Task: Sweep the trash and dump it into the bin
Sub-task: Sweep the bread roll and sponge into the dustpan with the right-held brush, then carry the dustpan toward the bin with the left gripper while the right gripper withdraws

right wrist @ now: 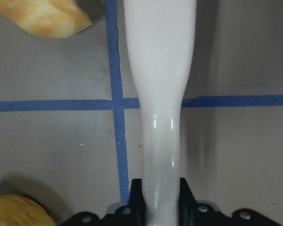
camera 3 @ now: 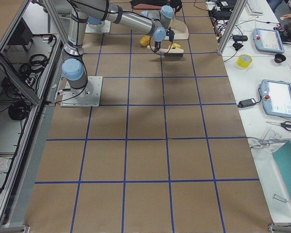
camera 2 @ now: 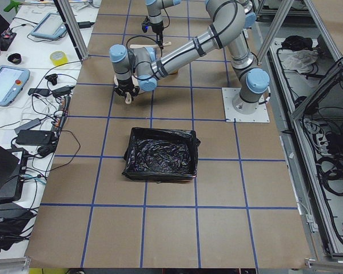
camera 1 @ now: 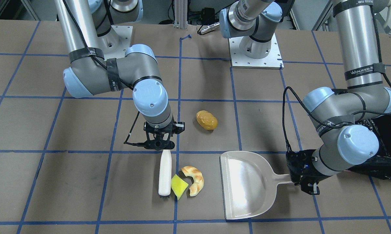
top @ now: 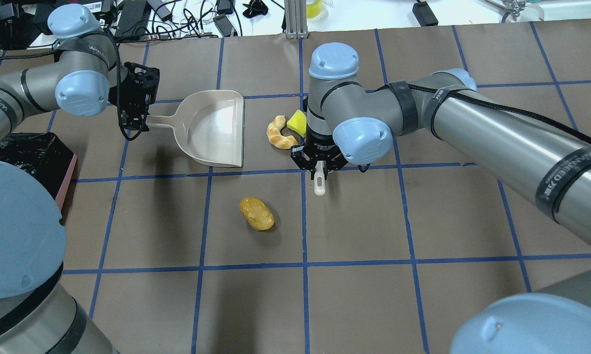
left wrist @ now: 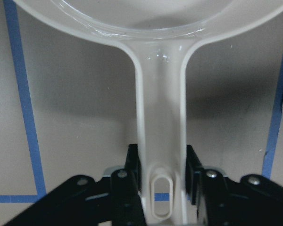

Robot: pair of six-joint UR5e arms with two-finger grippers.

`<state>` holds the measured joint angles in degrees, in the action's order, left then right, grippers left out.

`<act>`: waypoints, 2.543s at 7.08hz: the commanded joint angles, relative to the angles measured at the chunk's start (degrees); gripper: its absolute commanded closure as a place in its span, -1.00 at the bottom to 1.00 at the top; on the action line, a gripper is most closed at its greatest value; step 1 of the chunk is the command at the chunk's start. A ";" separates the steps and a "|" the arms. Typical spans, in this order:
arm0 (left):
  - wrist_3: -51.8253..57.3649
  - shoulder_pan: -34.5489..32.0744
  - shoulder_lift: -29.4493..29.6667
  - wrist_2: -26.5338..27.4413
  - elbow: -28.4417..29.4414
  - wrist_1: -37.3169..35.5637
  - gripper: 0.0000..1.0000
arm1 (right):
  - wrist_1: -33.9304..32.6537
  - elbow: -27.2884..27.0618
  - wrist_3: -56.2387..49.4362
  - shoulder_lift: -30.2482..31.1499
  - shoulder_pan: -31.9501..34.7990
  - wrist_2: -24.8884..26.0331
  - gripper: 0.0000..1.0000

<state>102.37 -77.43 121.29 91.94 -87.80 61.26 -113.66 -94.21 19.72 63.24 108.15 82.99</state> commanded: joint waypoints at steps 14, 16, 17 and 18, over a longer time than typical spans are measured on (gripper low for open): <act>0.63 2.62 -2.81 -0.27 -0.18 0.87 1.00 | 22.75 22.61 14.78 -5.71 6.83 4.09 1.00; 5.80 10.32 -6.22 -2.62 0.43 6.81 1.00 | 21.65 11.49 10.46 1.68 4.79 4.72 1.00; 10.00 15.07 -8.07 -3.08 0.44 9.99 1.00 | 17.55 4.90 10.34 4.85 4.70 5.24 1.00; 12.65 19.12 -9.91 -2.99 0.96 12.54 1.00 | 14.55 -0.91 10.69 7.66 4.79 4.81 1.00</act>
<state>111.29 -63.54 113.67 89.26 -87.30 70.29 -95.43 -87.62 30.60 67.11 113.04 87.89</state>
